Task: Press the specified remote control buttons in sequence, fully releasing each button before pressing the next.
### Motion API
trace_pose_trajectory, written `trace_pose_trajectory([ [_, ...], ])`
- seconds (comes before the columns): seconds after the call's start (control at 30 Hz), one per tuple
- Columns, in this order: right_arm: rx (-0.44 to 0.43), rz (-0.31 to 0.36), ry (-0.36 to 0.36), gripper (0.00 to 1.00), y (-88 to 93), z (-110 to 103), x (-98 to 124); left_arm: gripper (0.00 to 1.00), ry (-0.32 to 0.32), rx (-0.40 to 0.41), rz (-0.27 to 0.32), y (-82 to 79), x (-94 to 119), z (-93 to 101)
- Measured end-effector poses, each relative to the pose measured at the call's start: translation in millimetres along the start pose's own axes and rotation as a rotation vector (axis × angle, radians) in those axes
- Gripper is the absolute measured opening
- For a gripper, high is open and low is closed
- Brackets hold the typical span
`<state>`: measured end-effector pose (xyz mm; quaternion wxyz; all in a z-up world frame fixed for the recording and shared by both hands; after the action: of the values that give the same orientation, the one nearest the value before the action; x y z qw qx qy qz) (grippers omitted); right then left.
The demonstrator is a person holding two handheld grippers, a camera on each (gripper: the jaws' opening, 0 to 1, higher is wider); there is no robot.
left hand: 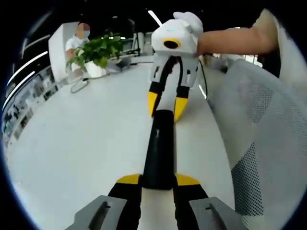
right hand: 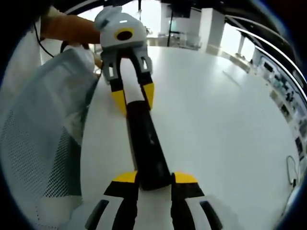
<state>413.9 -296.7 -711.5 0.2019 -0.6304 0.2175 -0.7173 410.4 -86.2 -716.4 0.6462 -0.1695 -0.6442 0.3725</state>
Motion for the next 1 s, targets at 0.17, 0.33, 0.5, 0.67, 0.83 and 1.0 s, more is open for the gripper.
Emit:
trace_pose_trajectory([
  [0.17, 0.006, -0.009, -0.002, 0.23, -0.8, 0.4, 0.6, 0.24, -0.001, 0.001, 0.002, 0.0, 0.4, -0.9],
  [0.33, 0.014, -0.018, 0.0, 0.23, -1.7, 1.0, 3.1, 0.24, -0.001, 0.005, 0.002, 0.0, 0.7, -1.2],
  [0.5, 0.007, -0.023, -0.003, 0.23, -1.5, 1.3, 7.3, 0.24, -0.002, 0.003, 0.005, -0.1, 1.9, -0.7],
  [0.67, 0.018, -0.032, -0.003, 0.23, -3.8, 0.8, 12.7, 0.24, -0.003, 0.001, 0.004, -0.1, 2.6, -0.2],
  [0.83, 0.037, -0.038, -0.001, 0.16, -6.2, 0.9, 19.1, 0.24, -0.004, -0.002, 0.004, -0.2, 3.0, 0.7],
  [1.0, 0.06, -0.056, 0.0, 0.09, -7.3, 0.7, 23.8, 0.24, -0.003, -0.006, 0.004, -0.5, 3.4, 1.5],
])
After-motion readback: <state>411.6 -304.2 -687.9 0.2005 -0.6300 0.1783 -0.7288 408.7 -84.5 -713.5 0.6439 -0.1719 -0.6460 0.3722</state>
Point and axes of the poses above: the point that each gripper's makers call its tool centre point, and the gripper's own axes: x roughly backward along the fingers, z roughly to its right, y roughly out of its underside, the point moved 9 cm from there along x, roughly backward along the fingers, and after that the axes turned 10 degrees about x, right-handed, at the moved point
